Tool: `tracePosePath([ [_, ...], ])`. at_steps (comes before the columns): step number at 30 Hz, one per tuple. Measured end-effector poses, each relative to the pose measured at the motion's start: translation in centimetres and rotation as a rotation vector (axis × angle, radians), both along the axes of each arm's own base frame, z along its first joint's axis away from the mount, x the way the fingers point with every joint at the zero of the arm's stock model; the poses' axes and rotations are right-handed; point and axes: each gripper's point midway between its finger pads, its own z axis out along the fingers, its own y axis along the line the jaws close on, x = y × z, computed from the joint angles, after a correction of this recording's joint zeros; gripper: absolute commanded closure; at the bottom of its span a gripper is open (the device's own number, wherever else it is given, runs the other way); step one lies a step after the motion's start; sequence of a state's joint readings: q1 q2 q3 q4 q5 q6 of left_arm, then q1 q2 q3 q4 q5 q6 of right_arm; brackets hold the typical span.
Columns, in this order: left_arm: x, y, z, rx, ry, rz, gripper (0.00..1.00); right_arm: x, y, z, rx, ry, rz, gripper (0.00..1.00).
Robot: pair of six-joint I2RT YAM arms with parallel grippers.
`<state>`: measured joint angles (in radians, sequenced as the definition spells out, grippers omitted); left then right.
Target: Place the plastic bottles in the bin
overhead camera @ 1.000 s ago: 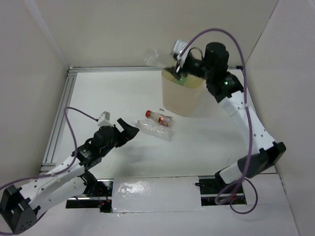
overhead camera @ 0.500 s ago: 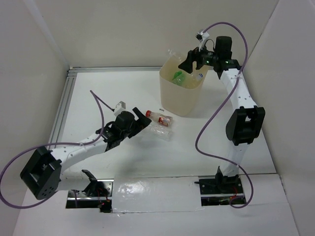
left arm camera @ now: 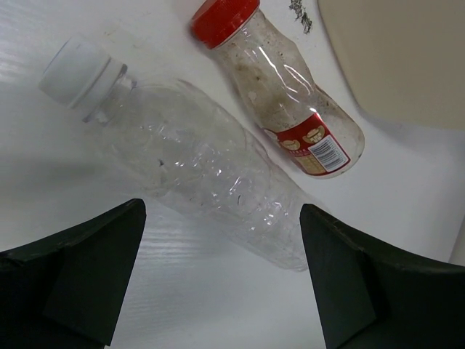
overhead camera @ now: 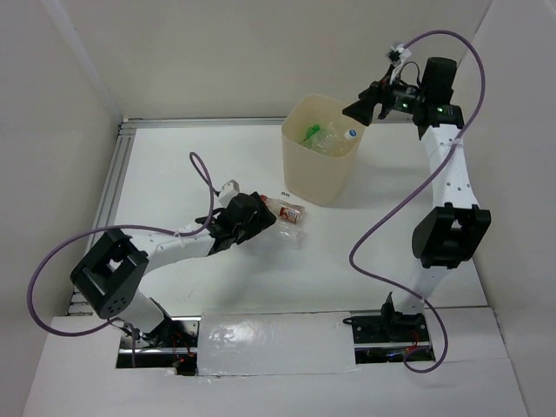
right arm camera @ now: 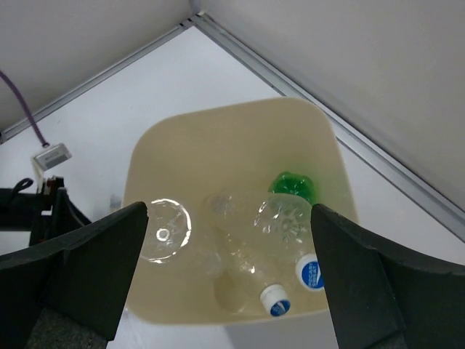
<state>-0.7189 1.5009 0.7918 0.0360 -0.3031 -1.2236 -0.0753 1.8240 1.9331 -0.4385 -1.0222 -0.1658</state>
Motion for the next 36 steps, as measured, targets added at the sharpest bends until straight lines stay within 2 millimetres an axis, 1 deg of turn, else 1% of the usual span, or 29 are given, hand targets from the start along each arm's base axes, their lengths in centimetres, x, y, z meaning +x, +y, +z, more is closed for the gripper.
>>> tracePosePath([
  [2,0.5,-0.4,-0.1,0.016,-0.001,-0.002,0.00,-1.3,-0.8,1.1,-0.002,-0.030,0.000,0.00],
  [4,1.2,-0.9,-0.1,0.028,0.000,0.003,0.00,-3.0,-0.9,2.0,-0.004,-0.055,0.012,0.00],
  [8,2.8,-2.0,-0.3,0.069,0.041,0.038,0.00,-6.2,-0.8,2.8,0.000,-0.077,0.041,0.00],
  [10,3.5,-2.5,-0.6,0.089,0.069,0.058,0.00,-7.3,-1.0,2.6,0.007,-0.070,0.049,0.00],
  [12,3.7,-2.8,-1.5,0.115,0.115,0.074,0.03,-7.8,-1.5,2.1,0.013,-0.056,0.043,0.00],
  [14,3.3,-2.7,-2.6,0.130,0.153,0.086,0.07,-8.0,-2.2,1.3,0.017,-0.039,0.036,0.00],
  [17,2.0,-1.9,-4.4,0.178,0.221,0.088,0.13,-8.2,-3.1,-0.1,0.010,-0.014,0.029,0.00],
  [18,2.0,-2.0,-4.4,0.173,0.223,0.091,0.21,-8.4,-3.2,-0.6,0.005,-0.009,0.030,0.00],
  [21,1.6,-2.2,-4.5,0.172,0.234,0.087,0.39,-9.3,-3.2,-1.4,-0.024,-0.019,0.045,0.00],
  [22,1.4,-2.3,-4.5,0.174,0.234,0.081,0.53,-9.7,-3.2,-1.5,-0.035,-0.029,0.052,0.00],
  [24,1.0,-2.5,-4.0,0.170,0.224,0.062,0.68,-10.7,-3.1,-1.3,-0.063,-0.066,0.061,0.00],
  [25,0.3,-2.4,-3.8,0.178,0.223,0.039,0.75,-11.1,-3.1,-1.1,-0.078,-0.091,0.065,0.00],
  [26,-0.5,-2.1,-3.5,0.196,0.220,0.012,0.84,-11.7,-3.1,-0.8,-0.097,-0.120,0.068,0.00],
  [27,-1.2,-1.9,-2.9,0.201,0.215,-0.009,0.86,-12.3,-3.1,-0.5,-0.117,-0.154,0.072,0.16],
  [28,-2.0,-1.7,-2.0,0.208,0.201,-0.038,0.87,-12.9,-3.2,-0.2,-0.139,-0.191,0.075,0.34],
  [29,-2.7,-1.5,-0.6,0.212,0.175,-0.072,0.89,-13.6,-3.3,0.1,-0.158,-0.226,0.077,0.56],
  [30,-3.1,-1.4,1.2,0.209,0.134,-0.110,0.91,-14.6,-3.4,0.3,-0.180,-0.262,0.075,0.87],
  [31,-3.4,-1.7,3.5,0.191,0.077,-0.147,0.91,-14.9,-3.5,0.4,-0.191,-0.278,0.077,0.94],
  [32,-3.5,-1.9,6.2,0.170,-0.002,-0.191,0.91,-15.5,-3.5,0.2,-0.209,-0.308,0.076,0.97],
  [33,-3.5,-1.9,8.8,0.150,-0.074,-0.222,0.91,-16.3,-3.5,-0.3,-0.221,-0.318,0.077,0.97],
  [34,-3.4,-1.9,11.8,0.130,-0.163,-0.252,0.91,-17.0,-3.5,-1.2,-0.230,-0.320,0.077,0.90],
  [35,-3.0,-2.0,14.7,0.106,-0.252,-0.269,0.91,-17.6,-3.3,-2.3,-0.233,-0.309,0.080,0.78],
  [36,-2.5,-2.1,17.8,0.084,-0.337,-0.281,0.91,-18.2,-3.2,-3.8,-0.238,-0.294,0.084,0.71],
])
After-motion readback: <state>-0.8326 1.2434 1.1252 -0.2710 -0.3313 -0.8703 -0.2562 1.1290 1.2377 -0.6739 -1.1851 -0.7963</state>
